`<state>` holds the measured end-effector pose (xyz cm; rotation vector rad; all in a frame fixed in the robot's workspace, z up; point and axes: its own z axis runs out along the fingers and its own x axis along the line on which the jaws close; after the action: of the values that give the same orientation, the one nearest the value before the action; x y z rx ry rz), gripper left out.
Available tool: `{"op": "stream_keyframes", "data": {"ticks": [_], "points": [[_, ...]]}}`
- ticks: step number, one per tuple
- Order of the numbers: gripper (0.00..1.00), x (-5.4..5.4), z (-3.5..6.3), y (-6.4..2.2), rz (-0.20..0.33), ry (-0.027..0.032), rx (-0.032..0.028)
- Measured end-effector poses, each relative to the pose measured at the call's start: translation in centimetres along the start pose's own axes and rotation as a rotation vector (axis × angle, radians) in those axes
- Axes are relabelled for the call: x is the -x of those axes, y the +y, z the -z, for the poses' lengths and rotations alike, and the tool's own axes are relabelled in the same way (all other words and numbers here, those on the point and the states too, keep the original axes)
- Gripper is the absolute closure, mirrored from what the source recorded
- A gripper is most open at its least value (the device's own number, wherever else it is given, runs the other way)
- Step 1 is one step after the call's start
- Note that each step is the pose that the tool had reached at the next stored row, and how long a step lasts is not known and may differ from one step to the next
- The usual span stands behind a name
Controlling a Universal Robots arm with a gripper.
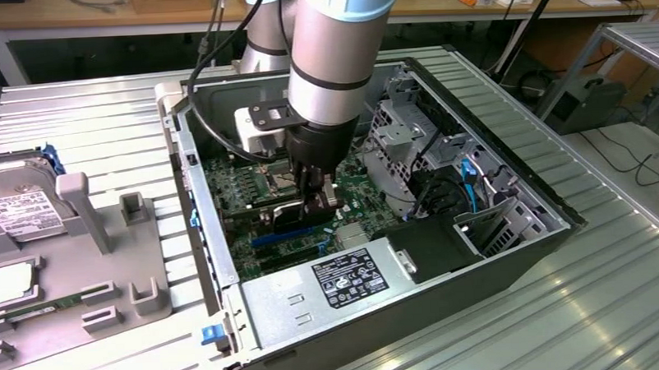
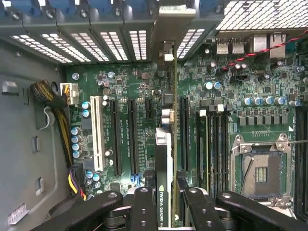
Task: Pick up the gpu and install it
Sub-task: 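Insert the gpu into the slot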
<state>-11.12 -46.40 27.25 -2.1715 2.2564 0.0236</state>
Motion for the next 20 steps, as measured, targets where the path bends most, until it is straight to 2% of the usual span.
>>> {"op": "stream_keyframes", "data": {"ticks": [20], "points": [[0.73, -0.03, -0.47, 0.27, -0.002, 0.0003, 0.0001]]}}
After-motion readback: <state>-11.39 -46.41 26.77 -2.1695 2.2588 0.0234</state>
